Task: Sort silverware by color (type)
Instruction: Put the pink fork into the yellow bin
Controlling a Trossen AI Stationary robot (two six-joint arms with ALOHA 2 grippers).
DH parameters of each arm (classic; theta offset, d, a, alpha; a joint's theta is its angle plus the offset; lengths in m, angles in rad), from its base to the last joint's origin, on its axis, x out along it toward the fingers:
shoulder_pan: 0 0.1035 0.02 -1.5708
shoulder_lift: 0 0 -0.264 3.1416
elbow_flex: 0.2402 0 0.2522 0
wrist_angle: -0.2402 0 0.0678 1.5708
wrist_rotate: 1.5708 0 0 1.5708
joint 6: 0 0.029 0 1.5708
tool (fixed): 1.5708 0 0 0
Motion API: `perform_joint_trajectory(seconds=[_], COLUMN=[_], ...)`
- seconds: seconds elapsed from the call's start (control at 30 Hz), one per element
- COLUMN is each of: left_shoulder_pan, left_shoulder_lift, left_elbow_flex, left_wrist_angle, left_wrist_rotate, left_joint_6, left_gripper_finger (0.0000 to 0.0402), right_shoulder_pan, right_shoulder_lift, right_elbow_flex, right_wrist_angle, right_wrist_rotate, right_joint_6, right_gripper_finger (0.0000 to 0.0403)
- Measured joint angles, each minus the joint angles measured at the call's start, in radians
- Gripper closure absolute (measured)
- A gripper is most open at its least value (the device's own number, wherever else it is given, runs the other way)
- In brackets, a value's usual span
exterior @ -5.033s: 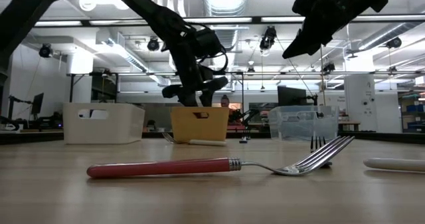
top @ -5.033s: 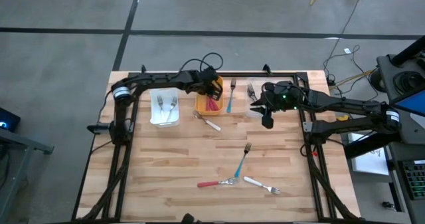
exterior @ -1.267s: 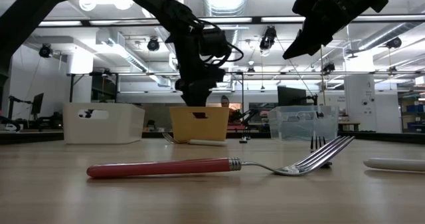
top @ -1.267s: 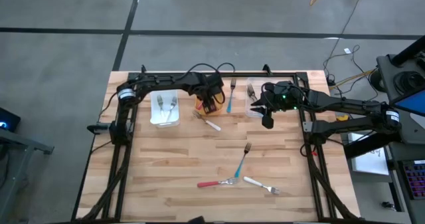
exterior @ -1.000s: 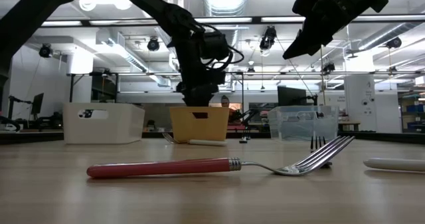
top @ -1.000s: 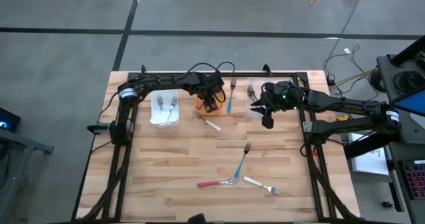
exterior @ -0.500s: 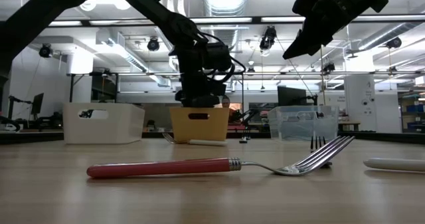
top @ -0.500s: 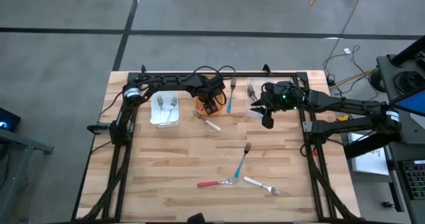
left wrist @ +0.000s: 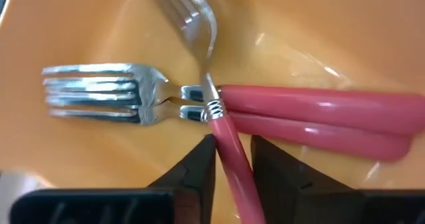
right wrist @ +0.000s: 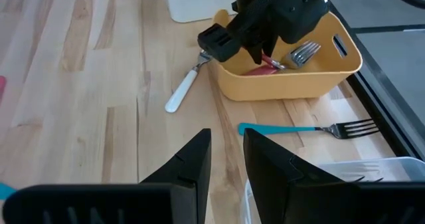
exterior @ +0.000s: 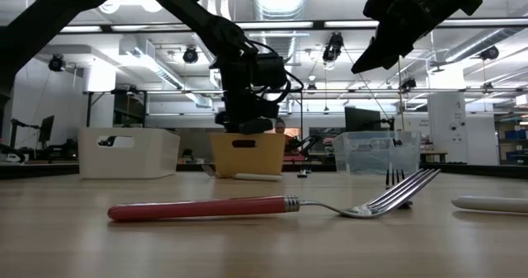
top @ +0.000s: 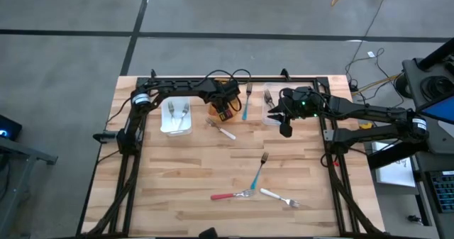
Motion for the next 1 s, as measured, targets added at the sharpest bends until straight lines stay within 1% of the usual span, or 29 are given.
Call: perform_joint_trajectory(seconds=[0.17, 0.33, 0.67, 0.8, 1.0], left_shoulder_pan=[0.0, 0.0, 0.0, -0.001, -0.001], left_shoulder_lift=[-0.004, -0.016, -0.032, -0.032, -0.032], left_elbow_flex=[0.0, -0.002, -0.002, -0.002, -0.002], left_wrist_angle=[-0.021, -0.036, -0.035, -0.035, -0.034], left_wrist_rotate=[-0.002, 0.002, 0.005, 0.006, 0.006], left_joint_6=[-0.03, -0.054, -0.097, -0.143, -0.166], left_gripper_finger=[0.0364, 0.0383, 0.0374, 0.0373, 0.0357], right_shoulder_pan=[0.0, 0.0, 0.0, 0.0, 0.0], right_shoulder_lift=[0.0, 0.0, 0.0, 0.0, 0.0], right_elbow_flex=[0.0, 0.0, 0.0, 0.0, 0.0], right_wrist_angle=[0.0, 0.001, 0.01, 0.011, 0.013], right_wrist_rotate=[0.0, 0.0, 0.0, 0.0, 0.0], right_joint_6=[0.0, 0.019, 0.03, 0.032, 0.032], right_gripper_finger=[0.0323, 0.0323, 0.0323, 0.0323, 0.0323])
